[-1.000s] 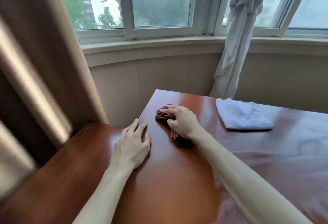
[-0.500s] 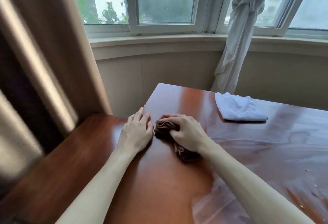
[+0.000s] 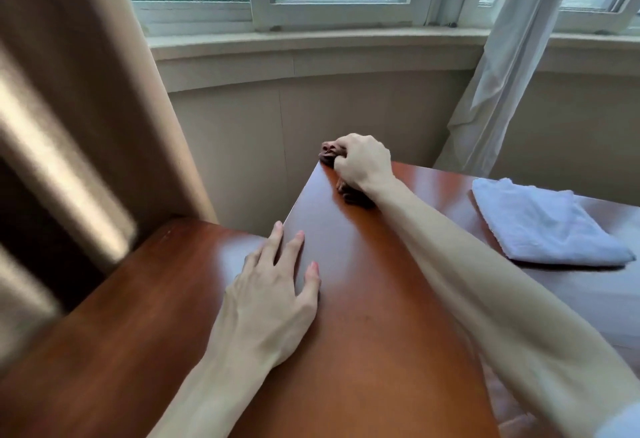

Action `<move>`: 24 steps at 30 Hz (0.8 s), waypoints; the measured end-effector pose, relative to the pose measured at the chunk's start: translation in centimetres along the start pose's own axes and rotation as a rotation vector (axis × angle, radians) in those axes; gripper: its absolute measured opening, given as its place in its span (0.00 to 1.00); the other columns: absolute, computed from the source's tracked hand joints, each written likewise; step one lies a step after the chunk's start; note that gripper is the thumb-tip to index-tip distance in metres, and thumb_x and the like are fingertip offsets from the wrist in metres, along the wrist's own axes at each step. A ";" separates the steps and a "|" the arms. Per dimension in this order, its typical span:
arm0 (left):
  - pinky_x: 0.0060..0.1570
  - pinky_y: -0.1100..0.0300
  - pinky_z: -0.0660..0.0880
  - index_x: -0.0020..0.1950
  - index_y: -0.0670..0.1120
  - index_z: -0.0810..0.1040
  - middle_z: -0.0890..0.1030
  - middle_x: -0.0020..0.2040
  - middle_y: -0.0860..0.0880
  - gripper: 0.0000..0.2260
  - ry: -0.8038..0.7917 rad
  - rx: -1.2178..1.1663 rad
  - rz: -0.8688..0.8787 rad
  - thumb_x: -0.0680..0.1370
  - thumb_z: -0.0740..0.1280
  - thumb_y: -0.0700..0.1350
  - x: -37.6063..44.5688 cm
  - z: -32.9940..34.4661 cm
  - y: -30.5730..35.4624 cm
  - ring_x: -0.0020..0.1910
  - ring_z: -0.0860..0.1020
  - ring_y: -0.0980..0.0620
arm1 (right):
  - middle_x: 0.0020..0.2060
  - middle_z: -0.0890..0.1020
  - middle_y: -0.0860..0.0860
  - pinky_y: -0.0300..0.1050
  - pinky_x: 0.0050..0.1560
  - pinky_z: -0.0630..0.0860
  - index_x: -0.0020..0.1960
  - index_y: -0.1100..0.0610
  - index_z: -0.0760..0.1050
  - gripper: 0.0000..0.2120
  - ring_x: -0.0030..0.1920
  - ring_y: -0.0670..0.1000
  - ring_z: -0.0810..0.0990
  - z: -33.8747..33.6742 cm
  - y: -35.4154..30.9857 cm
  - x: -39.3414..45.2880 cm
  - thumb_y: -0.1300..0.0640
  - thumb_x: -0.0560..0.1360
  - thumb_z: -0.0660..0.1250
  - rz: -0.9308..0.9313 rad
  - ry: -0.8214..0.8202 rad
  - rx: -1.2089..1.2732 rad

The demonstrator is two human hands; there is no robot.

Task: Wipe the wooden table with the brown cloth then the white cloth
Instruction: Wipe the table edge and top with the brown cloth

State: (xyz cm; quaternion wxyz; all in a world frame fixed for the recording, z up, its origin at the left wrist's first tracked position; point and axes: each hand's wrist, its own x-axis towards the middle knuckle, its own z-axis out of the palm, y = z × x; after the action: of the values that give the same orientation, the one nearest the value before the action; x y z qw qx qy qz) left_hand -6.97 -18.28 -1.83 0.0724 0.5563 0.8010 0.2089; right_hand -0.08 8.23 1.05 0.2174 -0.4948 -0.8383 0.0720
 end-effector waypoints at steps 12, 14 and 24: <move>0.68 0.52 0.66 0.80 0.61 0.56 0.49 0.82 0.59 0.26 -0.024 -0.020 0.011 0.82 0.52 0.62 -0.2 0.0 0.0 0.78 0.56 0.56 | 0.65 0.81 0.42 0.49 0.59 0.76 0.63 0.42 0.81 0.28 0.65 0.55 0.77 0.1 -1.7 -1.1 0.52 0.66 0.57 -0.138 -0.107 0.034; 0.69 0.51 0.66 0.79 0.60 0.59 0.51 0.82 0.58 0.25 -0.034 -0.041 0.009 0.81 0.53 0.62 0.0 0.0 -0.2 0.78 0.58 0.54 | 0.66 0.80 0.41 0.47 0.60 0.76 0.63 0.42 0.82 0.29 0.66 0.52 0.77 -0.4 -2.5 -3.8 0.52 0.65 0.56 -0.201 -0.130 0.071; 0.57 0.63 0.67 0.50 0.46 0.80 0.79 0.55 0.49 0.07 0.111 -0.416 -0.028 0.81 0.62 0.42 -5.1 -4.7 -4.0 0.58 0.76 0.50 | 0.66 0.80 0.41 0.44 0.59 0.72 0.64 0.45 0.82 0.28 0.66 0.49 0.75 -4.1 -9.7 -22.6 0.44 0.72 0.52 -0.401 -0.138 0.193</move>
State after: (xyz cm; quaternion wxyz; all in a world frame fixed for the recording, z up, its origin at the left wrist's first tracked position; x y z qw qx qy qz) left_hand -10.12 -25.37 0.16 0.1443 0.5060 0.7509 0.3991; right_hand 3.40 -16.41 1.37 0.2157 -0.2892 -0.9220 0.1407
